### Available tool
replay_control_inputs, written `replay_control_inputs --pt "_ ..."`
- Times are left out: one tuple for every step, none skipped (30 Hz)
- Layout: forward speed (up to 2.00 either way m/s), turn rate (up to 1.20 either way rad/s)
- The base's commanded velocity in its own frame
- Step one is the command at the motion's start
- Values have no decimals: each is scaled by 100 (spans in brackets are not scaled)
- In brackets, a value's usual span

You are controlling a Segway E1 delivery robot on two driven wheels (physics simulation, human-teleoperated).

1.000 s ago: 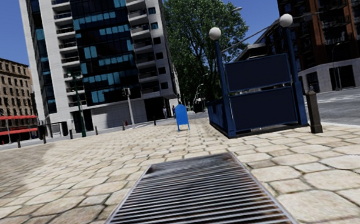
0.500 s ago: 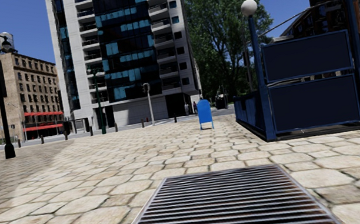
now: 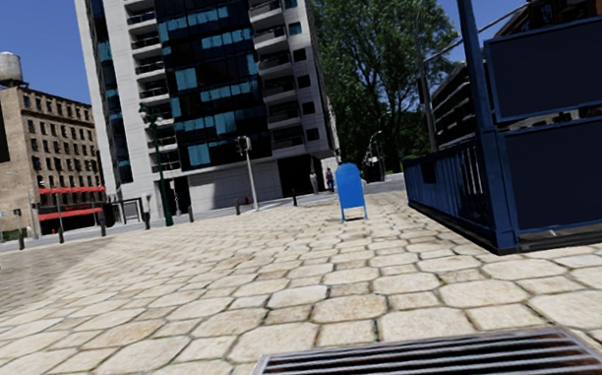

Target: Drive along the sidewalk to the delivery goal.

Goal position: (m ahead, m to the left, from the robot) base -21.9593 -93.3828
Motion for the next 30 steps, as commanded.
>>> replay_control_inputs --pt "200 120" --pt "200 120" --pt "200 119" --pt "200 48" --pt "200 31" --pt "200 14" --pt "200 9" --pt "200 7" --pt "200 6" --pt "200 6" --pt "200 5" --pt "200 4" --pt "200 4" --pt "200 3" --pt "200 3" --pt "200 3" --pt "200 3" --pt "200 3" --pt "200 3" --pt "200 3" --pt "200 3" --pt "200 3" --pt "200 3" --pt "200 3" --pt "200 5" --pt "200 5" --pt "200 21" --pt "200 49" --pt "200 97" --pt "200 120"
